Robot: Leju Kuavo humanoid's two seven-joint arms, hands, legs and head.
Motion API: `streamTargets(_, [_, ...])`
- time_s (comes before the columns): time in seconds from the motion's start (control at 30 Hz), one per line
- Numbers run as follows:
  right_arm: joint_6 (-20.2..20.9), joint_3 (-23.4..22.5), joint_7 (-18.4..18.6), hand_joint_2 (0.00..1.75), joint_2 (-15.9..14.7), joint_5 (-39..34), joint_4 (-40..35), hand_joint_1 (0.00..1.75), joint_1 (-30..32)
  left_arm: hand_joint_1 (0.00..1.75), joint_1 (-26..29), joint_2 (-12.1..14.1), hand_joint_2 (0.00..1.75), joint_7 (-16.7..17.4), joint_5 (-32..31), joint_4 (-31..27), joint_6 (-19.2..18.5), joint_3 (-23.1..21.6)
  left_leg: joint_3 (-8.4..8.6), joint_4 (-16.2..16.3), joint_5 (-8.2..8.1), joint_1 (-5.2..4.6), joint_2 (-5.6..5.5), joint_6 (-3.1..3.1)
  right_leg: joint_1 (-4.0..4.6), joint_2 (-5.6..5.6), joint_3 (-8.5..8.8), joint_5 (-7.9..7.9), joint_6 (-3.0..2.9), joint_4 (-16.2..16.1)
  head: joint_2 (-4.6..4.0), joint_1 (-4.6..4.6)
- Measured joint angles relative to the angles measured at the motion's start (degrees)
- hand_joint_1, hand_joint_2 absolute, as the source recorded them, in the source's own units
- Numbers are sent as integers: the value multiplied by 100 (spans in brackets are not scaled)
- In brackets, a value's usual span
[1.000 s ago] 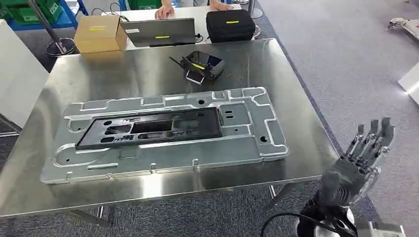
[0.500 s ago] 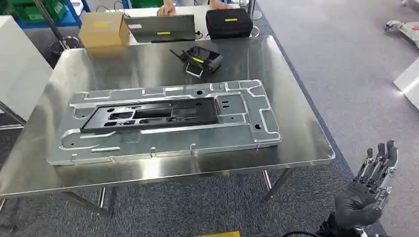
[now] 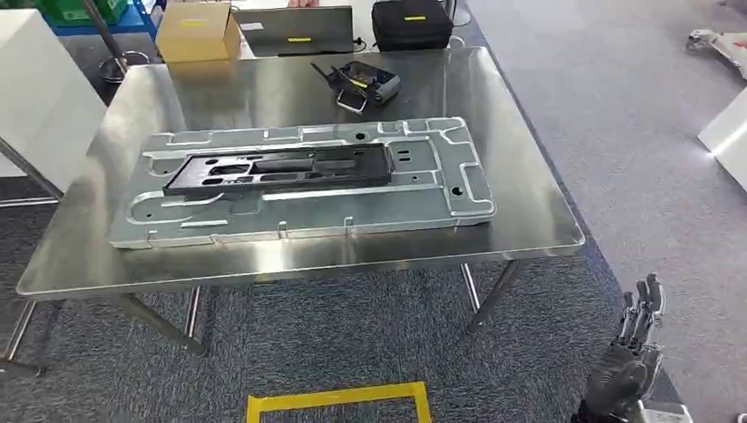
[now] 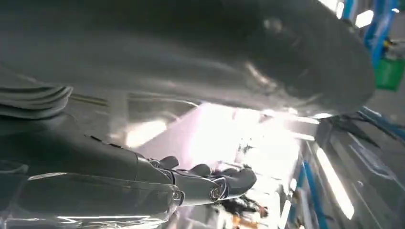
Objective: Take the parts from the cabinet and place them on the table.
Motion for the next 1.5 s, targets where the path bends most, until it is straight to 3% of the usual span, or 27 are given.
streamTargets(0.03, [-11,26,-4,0,-4,-2,73,0,7,0,41,0,0,0,2,2,4,11,-35,-2,60,-24,-54,-47,-40,-57,-44,81,-53,-42,0,2])
streamTargets(0.07, [-13,50,-9,0,-4,-2,129,0,-14,0,50,0,0,-2,7,2,7,31,-83,90,-98,16,-40,-51,-54,-162,-91,146,-101,-44,0,2])
streamTargets(0.17, [-22,59,-9,0,-15,0,258,0,5,0,71,0,0,-7,6,2,11,76,-365,1140,-1176,52,57,-137,-44,-305,-325,321,-164,-31,0,2])
streamTargets(0.2, [-70,66,11,0,-24,20,301,0,2,0,70,0,0,-7,9,2,18,83,-418,1540,-1354,61,62,-171,-42,-366,-420,382,-160,-17,0,2])
streamTargets(0.23, [-164,79,46,0,-35,66,360,0,-6,0,69,0,0,-9,22,2,33,90,-401,1794,-1320,72,70,-199,-43,-434,-517,436,-152,7,0,0])
streamTargets(0.33, [-341,157,197,0,-98,61,674,0,-60,0,84,0,0,-61,77,2,96,120,165,1360,-666,114,156,-228,-48,-614,-784,556,-101,125,0,0])
streamTargets(0.37, [-397,205,195,0,-160,-27,980,0,-129,0,90,0,0,-88,85,2,109,133,564,856,-626,120,283,-224,-50,-662,-874,583,-68,182,0,0])
streamTargets(0.4, [-424,241,173,0,-201,-136,1234,0,-203,0,79,-11,0,-101,85,0,114,135,904,300,-920,102,531,-223,-24,-708,-916,610,-31,255,0,-2])
streamTargets(0.43, [-437,269,123,0,-238,-251,1523,0,-278,0,67,-11,0,-109,88,-2,120,138,1078,-44,-1051,33,551,-130,-19,-755,-943,627,4,291,0,2])
streamTargets(0.57, [-356,383,-15,0,-352,-652,3302,0,-1083,0,133,-18,0,-118,142,2,136,175,883,-68,-833,38,435,149,-48,-848,-974,801,164,230,0,2])
streamTargets(0.63, [-251,404,-44,0,-398,-785,4083,0,-1311,0,92,-26,0,-120,144,2,140,179,686,-65,-666,30,315,231,-79,-431,-1112,154,224,628,0,2])
streamTargets(0.7, [68,402,-44,0,-479,-1023,4932,0,-1591,0,112,-26,0,-131,144,2,140,184,494,-51,-506,-5,202,265,-76,-273,-1351,-453,223,1530,0,2])
streamTargets(0.73, [175,402,-46,0,-514,-1065,5332,0,-1727,0,123,-26,0,-136,144,2,138,186,381,-34,-432,-22,133,268,-67,-263,-1402,-535,207,1849,0,2])
streamTargets(0.8, [206,402,-52,0,-551,-1067,5989,0,-1922,0,135,-26,0,-136,144,2,138,199,187,9,-310,-46,-8,264,-46,-250,-1145,-267,152,1724,0,2])
streamTargets(0.87, [208,402,-61,0,-577,-1067,6341,0,-2042,0,137,-26,0,-136,144,2,138,212,29,52,-199,-66,-153,242,-13,-106,-475,92,43,802,0,2])
streamTargets(0.9, [208,402,-66,0,-599,-1067,6487,0,-2119,0,129,-29,0,-136,144,0,138,214,-17,69,-139,-57,-197,230,12,145,-149,23,-34,314,0,2])
streamTargets(0.93, [208,402,-68,0,-623,-1058,6621,0,-2184,0,119,-33,0,-140,144,0,138,216,-73,78,-81,-93,-248,196,-2,245,-12,-74,-52,-27,0,2])
streamTargets(0.97, [206,402,-70,0,-636,-1053,6781,0,-2236,0,131,-31,0,-155,144,0,138,221,-71,44,-12,-79,-291,166,17,194,-54,-6,-21,34,0,2])
streamTargets(1.03, [197,402,-70,0,-664,-1043,7088,0,-2342,0,157,-29,0,-168,157,0,142,227,-97,14,103,-49,-396,94,52,109,-81,44,-75,18,0,2])
streamTargets(1.07, [186,402,-70,0,-660,-1021,7247,0,-2379,0,185,-22,0,-177,181,7,170,229,-147,2,137,-77,-445,49,-29,18,-127,147,-131,-51,0,2])
streamTargets(1.13, [177,404,-68,0,-662,-1016,7512,0,-2490,0,171,-26,0,-208,199,7,232,229,-308,424,-507,-37,-61,11,-21,-121,-259,294,-223,-72,0,-7])
streamTargets(1.2, [164,433,-70,0,-662,-969,7810,0,-2552,0,172,-26,0,-223,214,7,290,234,-502,1275,-1213,35,62,-97,-14,-280,-416,416,-201,-67,0,-7])
streamTargets(1.27, [42,476,-70,0,-662,-848,8073,0,-2642,0,172,-29,0,-236,254,7,339,242,-544,1912,-1258,90,85,-196,-19,-453,-600,536,-172,-35,0,-7])
streamTargets(1.3, [-55,518,-63,0,-660,-760,8197,0,-2702,0,176,-29,0,-238,258,7,359,251,-422,1931,-1031,119,103,-234,-21,-540,-707,594,-153,-7,0,-7])
streamTargets(1.37, [-140,647,53,0,-656,-610,8456,0,-2797,0,174,-29,0,-236,269,7,418,264,150,1330,-671,161,207,-275,-32,-685,-905,683,-92,68,0,-7])
streamTargets(1.43, [-39,717,223,0,-656,-581,8618,0,-2827,0,143,-42,0,-216,271,-11,424,264,1122,250,-968,167,590,-273,2,-796,-1004,716,-13,195,0,-7])
streamTargets(1.5, [-67,808,427,0,-656,-447,8825,0,-2863,0,149,-42,0,-184,265,-11,444,267,1106,-60,-1133,108,526,-91,4,-954,-1051,807,74,251,0,-4])
